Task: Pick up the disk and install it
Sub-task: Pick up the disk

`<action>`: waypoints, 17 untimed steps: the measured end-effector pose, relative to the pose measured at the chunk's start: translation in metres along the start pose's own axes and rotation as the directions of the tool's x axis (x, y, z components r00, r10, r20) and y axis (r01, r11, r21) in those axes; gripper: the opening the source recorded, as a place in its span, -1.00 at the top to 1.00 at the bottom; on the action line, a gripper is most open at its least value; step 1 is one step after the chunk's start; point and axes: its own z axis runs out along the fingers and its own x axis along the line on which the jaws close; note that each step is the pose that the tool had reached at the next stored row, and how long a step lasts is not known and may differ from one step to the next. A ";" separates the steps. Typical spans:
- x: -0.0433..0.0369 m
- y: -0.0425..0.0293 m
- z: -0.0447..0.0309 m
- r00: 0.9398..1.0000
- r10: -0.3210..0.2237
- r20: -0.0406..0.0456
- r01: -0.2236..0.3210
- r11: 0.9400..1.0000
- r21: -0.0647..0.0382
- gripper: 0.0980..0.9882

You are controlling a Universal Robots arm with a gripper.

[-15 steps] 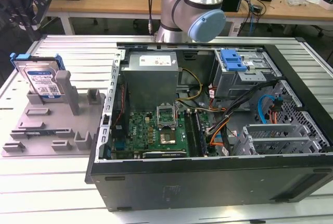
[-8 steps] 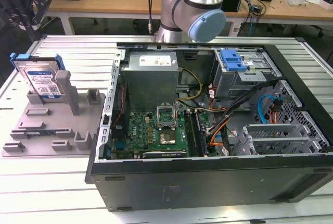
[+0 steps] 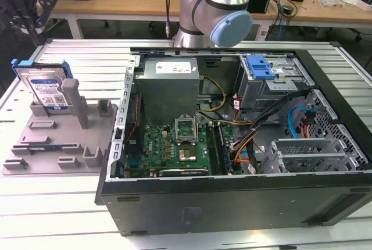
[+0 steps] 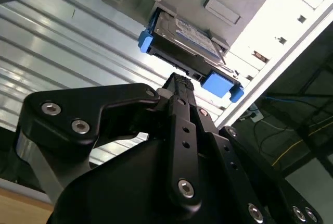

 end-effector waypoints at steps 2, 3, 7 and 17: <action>0.0000 0.0000 0.0000 0.996 -0.089 -0.004 0.089 0.996 -0.002 0.98; -0.0001 0.0000 0.0000 0.993 -0.118 -0.005 0.118 0.993 -0.002 0.98; -0.0001 0.0000 0.0000 0.968 -0.252 -0.010 0.252 0.968 -0.005 0.69; -0.0001 -0.0001 0.0004 0.866 -0.499 -0.018 0.499 0.866 -0.014 0.14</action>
